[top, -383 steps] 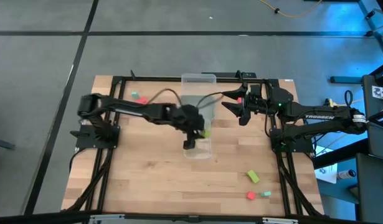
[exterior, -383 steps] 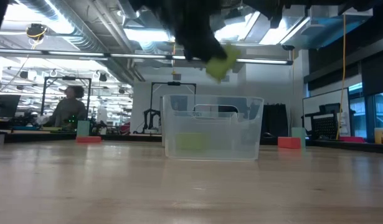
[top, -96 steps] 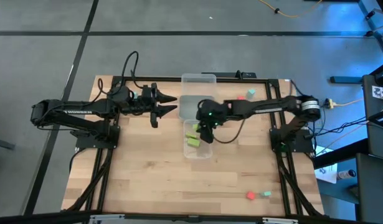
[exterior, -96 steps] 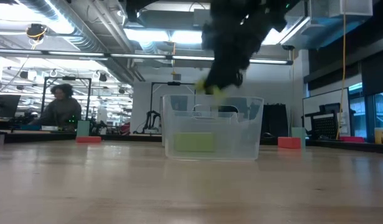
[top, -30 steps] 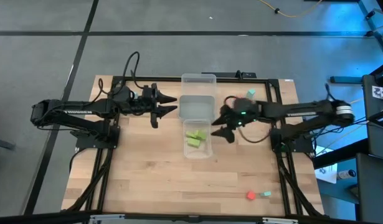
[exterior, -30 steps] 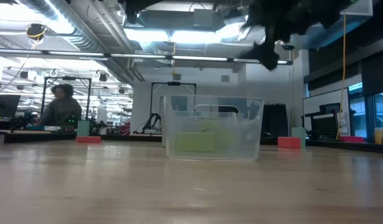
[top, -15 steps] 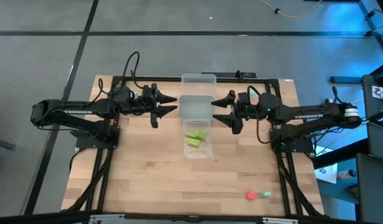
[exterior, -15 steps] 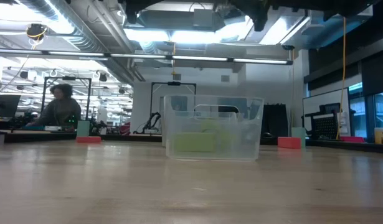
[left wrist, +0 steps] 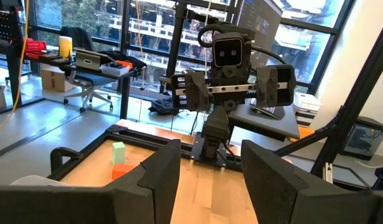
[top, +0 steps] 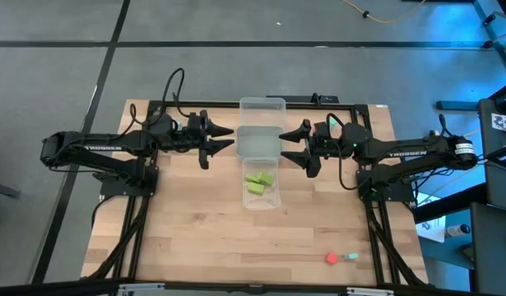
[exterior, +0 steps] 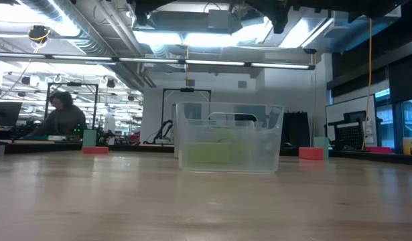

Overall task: Sort & place blocks by color
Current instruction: Put the top left orange block into the gray bin

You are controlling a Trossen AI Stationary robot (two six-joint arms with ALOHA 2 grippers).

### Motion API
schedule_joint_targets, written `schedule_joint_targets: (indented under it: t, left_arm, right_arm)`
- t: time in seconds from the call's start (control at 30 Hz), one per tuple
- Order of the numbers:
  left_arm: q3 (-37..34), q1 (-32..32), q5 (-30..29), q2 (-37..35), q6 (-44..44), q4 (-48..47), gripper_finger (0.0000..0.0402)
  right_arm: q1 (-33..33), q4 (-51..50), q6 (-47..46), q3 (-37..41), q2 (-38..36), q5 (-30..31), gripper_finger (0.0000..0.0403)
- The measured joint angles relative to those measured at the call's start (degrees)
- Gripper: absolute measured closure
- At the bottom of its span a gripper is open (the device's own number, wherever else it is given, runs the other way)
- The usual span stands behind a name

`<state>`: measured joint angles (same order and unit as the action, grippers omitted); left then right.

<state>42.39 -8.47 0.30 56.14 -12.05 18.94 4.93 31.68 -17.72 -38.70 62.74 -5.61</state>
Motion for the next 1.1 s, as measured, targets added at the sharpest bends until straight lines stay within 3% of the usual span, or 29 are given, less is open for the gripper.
schedule_joint_targets:
  t: [0.37, 0.63, 0.8, 0.93, 1.1]
  left_arm:
    - [0.0, 0.0, 0.0, 0.0, 0.0, 0.0, 0.0241]
    - [0.7, -1.7, 0.0, 0.0, -6.6, -2.3, 0.0241]
    - [10.4, -10.0, -5.1, 2.3, -8.4, -29.2, 0.0241]
    - [18.4, -19.6, -6.8, 8.9, -6.2, -51.8, 0.0241]
    - [21.9, -29.3, -6.9, 19.3, 1.7, -69.4, 0.0241]
  right_arm:
    - [0.0, 0.0, -1.5, 0.0, 0.0, 0.0, 0.0086]
    - [0.0, 0.0, -1.5, 0.0, 0.0, 0.1, 0.0086]
    - [0.0, 0.0, -1.5, 0.0, 0.0, 0.2, 0.0086]
    - [0.0, 0.0, -1.7, 0.0, 0.0, 0.1, 0.0086]
    - [0.0, 0.0, -1.8, 0.0, 0.0, 0.1, 0.0086]
